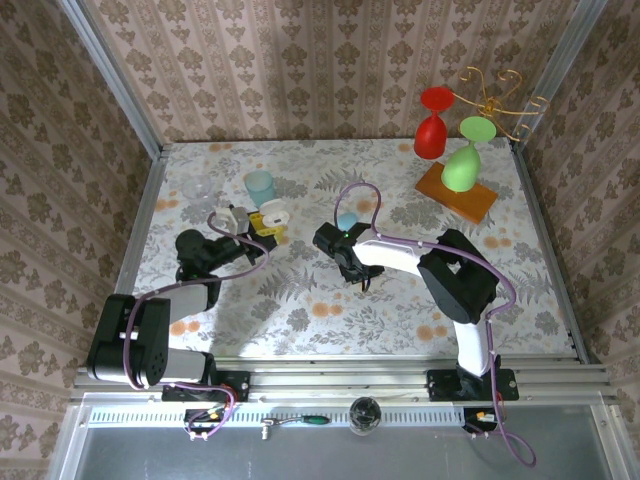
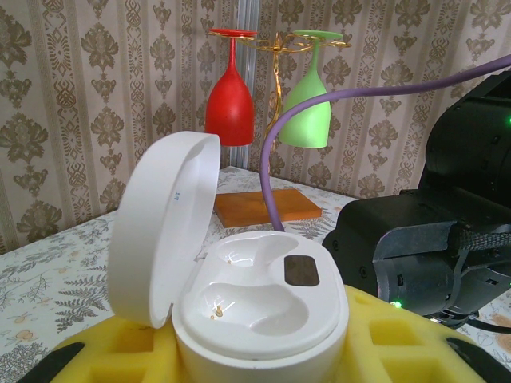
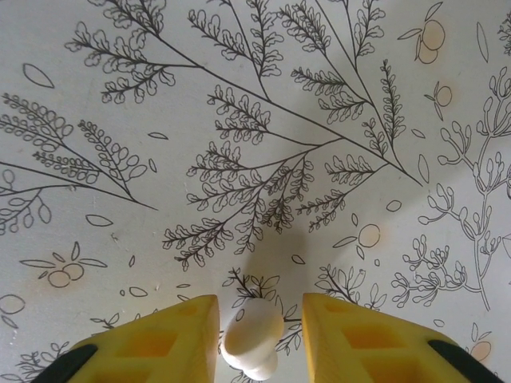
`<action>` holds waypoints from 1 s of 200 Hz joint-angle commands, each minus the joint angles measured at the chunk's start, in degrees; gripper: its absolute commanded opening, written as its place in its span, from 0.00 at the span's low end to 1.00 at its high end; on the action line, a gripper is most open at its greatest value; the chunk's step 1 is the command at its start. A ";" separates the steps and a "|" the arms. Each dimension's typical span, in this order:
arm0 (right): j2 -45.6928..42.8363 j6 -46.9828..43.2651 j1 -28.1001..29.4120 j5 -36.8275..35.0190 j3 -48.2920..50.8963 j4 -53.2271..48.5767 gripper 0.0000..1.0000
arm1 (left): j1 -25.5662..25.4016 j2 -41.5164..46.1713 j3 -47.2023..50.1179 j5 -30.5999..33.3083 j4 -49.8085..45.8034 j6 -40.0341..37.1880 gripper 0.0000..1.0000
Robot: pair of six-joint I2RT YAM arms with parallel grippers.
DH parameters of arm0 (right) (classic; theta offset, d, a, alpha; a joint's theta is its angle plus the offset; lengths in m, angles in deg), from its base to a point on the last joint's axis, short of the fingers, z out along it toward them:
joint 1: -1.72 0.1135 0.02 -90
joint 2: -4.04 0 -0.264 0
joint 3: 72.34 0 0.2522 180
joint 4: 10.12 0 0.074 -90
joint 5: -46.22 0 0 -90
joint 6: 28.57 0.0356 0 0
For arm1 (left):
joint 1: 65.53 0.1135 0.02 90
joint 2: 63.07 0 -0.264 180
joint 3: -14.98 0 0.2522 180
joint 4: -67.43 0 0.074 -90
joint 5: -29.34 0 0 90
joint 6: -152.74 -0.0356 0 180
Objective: Insert wireless bluetooth earbuds into charging case
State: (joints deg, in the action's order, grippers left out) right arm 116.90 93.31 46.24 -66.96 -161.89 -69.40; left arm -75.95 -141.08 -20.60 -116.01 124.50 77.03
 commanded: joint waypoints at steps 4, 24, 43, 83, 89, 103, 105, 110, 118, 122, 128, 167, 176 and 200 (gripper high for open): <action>-0.38 1.69 -0.24 -1.32 -0.17 -2.34 0.36 | 0.13 0.16 -1.38 -1.45 2.56 -0.92 0.20; -0.36 2.16 -0.22 -1.27 0.47 -2.55 0.36 | 0.13 0.11 -1.47 -1.57 2.57 -0.93 0.20; -0.63 2.48 -0.23 -1.62 0.74 -3.10 0.36 | 0.17 0.06 -1.55 -1.67 2.61 -0.84 0.20; -1.84 2.57 -0.23 -2.03 1.98 -3.70 0.37 | 0.13 -0.12 -1.82 -1.82 2.57 -0.71 0.20; -1.93 2.57 -0.23 -1.96 2.13 -3.67 0.36 | 0.14 -0.12 -1.87 -1.85 2.62 -0.74 0.20; -2.12 2.50 -0.23 -1.82 2.29 -3.27 0.34 | 0.06 -0.20 -1.91 -1.89 2.64 -0.74 0.20; -2.12 2.49 -0.22 -1.85 2.30 -3.22 0.34 | 0.05 -0.20 -1.91 -1.94 2.60 -0.77 0.20; -2.12 2.38 -0.23 -1.79 2.24 -2.97 0.34 | 0.04 -0.15 -1.97 -1.87 2.56 -0.73 0.20; -2.02 2.15 -0.24 -1.79 2.06 -2.82 0.33 | 0.12 -0.20 -1.99 -1.95 2.62 -0.69 0.20; -1.83 2.01 -0.24 -1.93 1.90 -2.80 0.33 | 0.07 -0.20 -1.99 -1.95 2.58 -0.74 0.20; -1.63 1.83 -0.26 -1.95 1.59 -2.79 0.32 | 0.05 -0.20 -2.01 -1.95 2.64 -0.75 0.20; -0.73 1.26 -0.19 -2.86 0.40 -3.73 0.31 | 0.12 -0.13 -1.91 -2.01 2.58 -0.67 0.20; -0.92 1.19 -0.13 -3.40 0.29 -4.17 0.32 | 0.01 -0.19 -1.91 -2.04 2.58 -0.66 0.20; -1.43 0.74 -0.13 -3.89 0.05 -4.25 0.35 | 0.02 -0.43 -2.00 -2.04 2.60 -0.73 0.20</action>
State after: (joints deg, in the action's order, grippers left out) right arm 116.62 94.30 46.24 -67.86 -160.54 -71.11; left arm -75.95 -141.08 -20.71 -116.43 124.50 77.05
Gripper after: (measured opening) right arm 0.342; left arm 0.370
